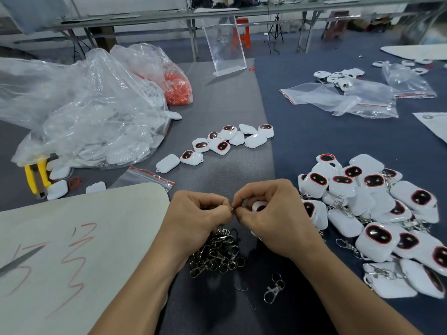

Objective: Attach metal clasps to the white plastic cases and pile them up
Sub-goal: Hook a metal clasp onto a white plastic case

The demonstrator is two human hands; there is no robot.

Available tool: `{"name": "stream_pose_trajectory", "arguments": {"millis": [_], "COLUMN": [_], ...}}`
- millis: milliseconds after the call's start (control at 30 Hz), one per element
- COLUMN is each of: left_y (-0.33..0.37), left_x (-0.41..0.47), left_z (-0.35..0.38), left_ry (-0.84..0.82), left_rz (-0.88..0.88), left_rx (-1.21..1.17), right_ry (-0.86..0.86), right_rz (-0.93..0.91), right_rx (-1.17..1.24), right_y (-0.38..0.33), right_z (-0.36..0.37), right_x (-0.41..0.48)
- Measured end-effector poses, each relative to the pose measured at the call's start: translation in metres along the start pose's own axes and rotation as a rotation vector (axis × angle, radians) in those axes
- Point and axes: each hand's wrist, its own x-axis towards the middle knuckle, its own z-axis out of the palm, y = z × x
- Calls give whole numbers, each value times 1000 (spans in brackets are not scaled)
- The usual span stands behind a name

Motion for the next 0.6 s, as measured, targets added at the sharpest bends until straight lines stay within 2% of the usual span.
{"name": "stream_pose_trajectory", "arguments": {"millis": [167, 233, 333, 400, 500, 533, 600], "left_y": [-2, -1, 0, -1, -7, -9, -9], "left_x": [1, 1, 1, 2, 2, 2, 2], "left_z": [1, 3, -1, -7, -10, -8, -3], "left_ry": [29, 72, 269, 371, 286, 223, 126], "left_rz": [-17, 15, 148, 235, 305, 304, 266], "left_rx": [-28, 11, 198, 412, 802, 872, 864], "right_ry": [3, 18, 96, 98, -44, -75, -61], "right_rz": [-41, 4, 154, 259, 395, 410, 383], "right_rx": [-29, -31, 5, 116, 283, 289, 234], "right_y": [0, 1, 4, 5, 3, 3, 3], "right_z": [-2, -2, -2, -3, -1, 0, 3], "right_x": [0, 1, 5, 8, 7, 6, 5]}}
